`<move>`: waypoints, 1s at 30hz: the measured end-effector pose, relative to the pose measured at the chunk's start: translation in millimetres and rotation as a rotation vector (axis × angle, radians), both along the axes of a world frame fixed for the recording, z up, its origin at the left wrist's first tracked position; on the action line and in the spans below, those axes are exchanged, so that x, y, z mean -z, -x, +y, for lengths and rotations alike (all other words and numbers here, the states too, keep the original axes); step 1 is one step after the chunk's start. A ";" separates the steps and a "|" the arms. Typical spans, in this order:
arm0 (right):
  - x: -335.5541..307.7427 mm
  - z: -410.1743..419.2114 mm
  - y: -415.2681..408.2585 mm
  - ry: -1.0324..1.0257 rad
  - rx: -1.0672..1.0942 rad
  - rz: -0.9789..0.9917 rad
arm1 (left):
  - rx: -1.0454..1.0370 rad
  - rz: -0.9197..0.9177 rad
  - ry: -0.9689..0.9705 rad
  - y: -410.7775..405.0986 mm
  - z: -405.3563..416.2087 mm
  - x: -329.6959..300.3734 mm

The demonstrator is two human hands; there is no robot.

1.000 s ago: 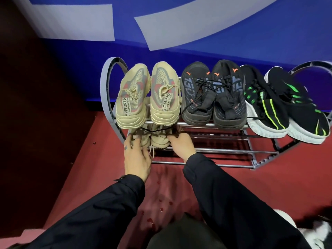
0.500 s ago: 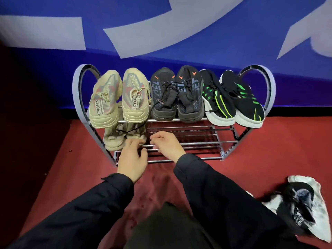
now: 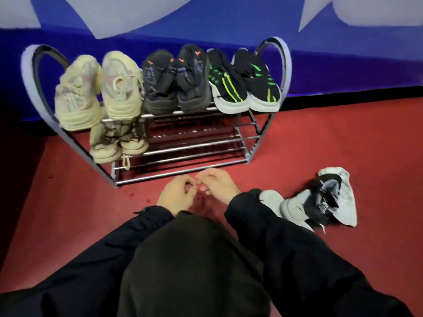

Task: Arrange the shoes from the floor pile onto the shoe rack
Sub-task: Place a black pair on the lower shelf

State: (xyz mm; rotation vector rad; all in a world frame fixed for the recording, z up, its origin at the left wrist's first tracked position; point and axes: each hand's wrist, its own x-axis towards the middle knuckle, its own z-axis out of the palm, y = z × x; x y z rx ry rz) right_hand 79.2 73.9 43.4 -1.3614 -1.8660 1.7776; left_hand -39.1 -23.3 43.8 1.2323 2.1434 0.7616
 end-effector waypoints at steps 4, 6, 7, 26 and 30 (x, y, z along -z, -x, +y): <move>16.4 -9.1 -52.7 0.023 0.173 0.003 | 0.135 -0.115 0.034 -37.0 13.1 21.1; 30.1 -14.1 -80.8 -0.051 0.215 -0.072 | 0.207 -0.155 0.055 -49.8 17.1 30.5; 37.5 -15.8 -96.8 -0.096 0.229 -0.124 | 0.224 -0.158 0.071 -54.8 18.6 33.2; 62.0 -28.9 -205.6 -0.930 -0.158 -0.598 | 0.290 -0.446 0.249 -89.3 23.2 33.6; 39.4 -37.7 -173.4 -1.083 -0.206 -0.274 | 0.344 -0.516 0.325 -97.2 26.9 24.1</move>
